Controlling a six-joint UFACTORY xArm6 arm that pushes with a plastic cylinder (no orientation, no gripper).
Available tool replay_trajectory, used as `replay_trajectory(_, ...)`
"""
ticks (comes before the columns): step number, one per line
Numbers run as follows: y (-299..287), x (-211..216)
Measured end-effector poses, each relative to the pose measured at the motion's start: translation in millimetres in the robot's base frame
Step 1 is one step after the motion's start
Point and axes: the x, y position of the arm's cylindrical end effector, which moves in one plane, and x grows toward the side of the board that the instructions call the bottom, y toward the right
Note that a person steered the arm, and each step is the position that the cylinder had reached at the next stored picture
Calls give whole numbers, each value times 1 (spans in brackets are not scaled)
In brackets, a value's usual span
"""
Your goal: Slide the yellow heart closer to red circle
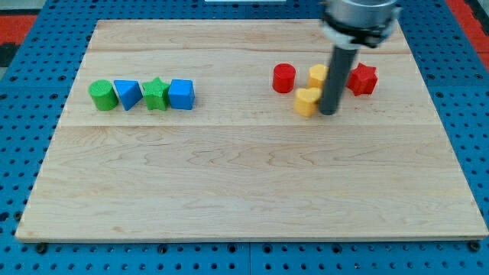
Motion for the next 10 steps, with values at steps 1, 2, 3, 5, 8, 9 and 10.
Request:
replay_trajectory(1, -63, -5)
replay_trajectory(2, -68, 2)
replay_trajectory(3, -32, -2)
replay_trajectory(5, -68, -12)
replay_trajectory(8, -110, -2)
replay_trajectory(9, -96, -10)
replay_trajectory(10, -86, -18)
